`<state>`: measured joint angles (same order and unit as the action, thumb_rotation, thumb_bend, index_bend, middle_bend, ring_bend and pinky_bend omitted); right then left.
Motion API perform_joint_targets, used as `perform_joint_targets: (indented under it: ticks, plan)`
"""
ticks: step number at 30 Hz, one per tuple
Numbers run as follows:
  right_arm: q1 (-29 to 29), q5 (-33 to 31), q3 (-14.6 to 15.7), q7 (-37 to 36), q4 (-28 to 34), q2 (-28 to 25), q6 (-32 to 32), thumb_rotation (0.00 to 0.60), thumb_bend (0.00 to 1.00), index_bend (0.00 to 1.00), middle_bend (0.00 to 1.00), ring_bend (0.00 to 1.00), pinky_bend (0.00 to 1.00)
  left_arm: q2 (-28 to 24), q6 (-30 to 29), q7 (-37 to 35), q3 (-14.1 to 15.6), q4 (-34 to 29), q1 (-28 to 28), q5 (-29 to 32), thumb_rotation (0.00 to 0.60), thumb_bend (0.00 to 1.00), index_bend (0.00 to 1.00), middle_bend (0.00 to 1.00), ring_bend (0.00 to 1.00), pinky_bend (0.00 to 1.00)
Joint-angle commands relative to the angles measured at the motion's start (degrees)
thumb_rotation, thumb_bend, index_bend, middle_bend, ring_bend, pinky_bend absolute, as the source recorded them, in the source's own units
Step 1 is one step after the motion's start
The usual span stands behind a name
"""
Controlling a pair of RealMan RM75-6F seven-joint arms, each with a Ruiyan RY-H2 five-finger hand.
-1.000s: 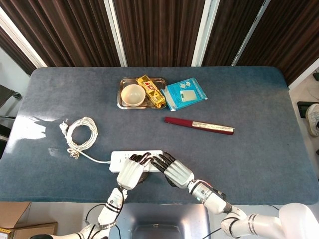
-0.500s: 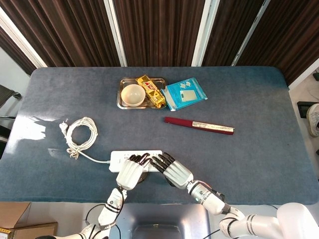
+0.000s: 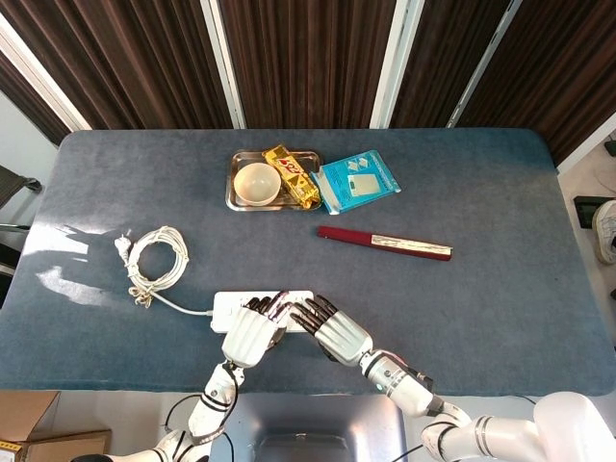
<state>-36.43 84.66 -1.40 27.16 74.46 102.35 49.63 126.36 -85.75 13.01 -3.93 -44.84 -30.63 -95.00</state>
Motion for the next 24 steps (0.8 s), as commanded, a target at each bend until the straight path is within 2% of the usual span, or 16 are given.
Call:
perform_joint_targets:
  ticks: [1, 3, 6, 10, 17, 22, 24]
  plan:
    - [1.36, 2.38, -0.89, -1.06, 3.96, -3.56, 6.24, 0.595, 0.85, 0.06, 0.08, 0.0, 0.0, -7.44, -1.66, -0.84, -0.18, -8.99, 1.12, -0.03, 0.6, 0.58, 0.42, 0.51, 0.46, 0.57]
    - [2.25, 4.09, -1.36, -2.36, 7.21, -6.83, 10.04, 0.593, 0.85, 0.06, 0.08, 0.0, 0.0, -13.95, -0.71, -0.57, 0.21, -17.39, 2.64, 1.28, 0.6, 0.56, 0.42, 0.5, 0.46, 0.57]
    - [3.53, 5.56, -2.14, -3.95, 11.72, -11.86, 14.35, 0.595, 0.85, 0.05, 0.08, 0.0, 0.0, -21.52, -0.94, -0.36, 0.51, -25.34, 5.0, 2.97, 0.6, 0.56, 0.42, 0.5, 0.46, 0.56]
    - [5.17, 6.58, -2.69, -4.58, 17.21, -18.7, 18.15, 0.595, 0.84, 0.03, 0.08, 0.0, 0.0, -27.59, -1.44, -1.7, 1.26, -28.9, 8.08, 5.17, 0.6, 0.55, 0.41, 0.49, 0.45, 0.56]
    - [8.8, 8.87, -1.67, -5.32, 24.75, -28.55, 23.67, 0.597, 0.77, 0.0, 0.05, 0.0, 0.0, -31.76, 0.35, -8.51, 0.59, -26.93, 12.1, 11.3, 0.6, 0.54, 0.38, 0.46, 0.42, 0.54]
    - [12.0, 11.17, -0.13, -7.79, 27.54, -33.43, 28.07, 0.596, 0.74, 0.0, 0.05, 0.0, 0.0, -31.27, 5.72, -15.11, 0.81, -21.7, 13.59, 15.48, 0.6, 0.5, 0.33, 0.41, 0.36, 0.44]
    - [12.97, 11.64, 0.31, -8.54, 28.11, -34.89, 29.07, 0.598, 0.73, 0.0, 0.05, 0.0, 0.0, -30.56, 8.46, -17.22, 1.1, -19.19, 13.57, 16.39, 0.6, 0.48, 0.28, 0.35, 0.33, 0.39]
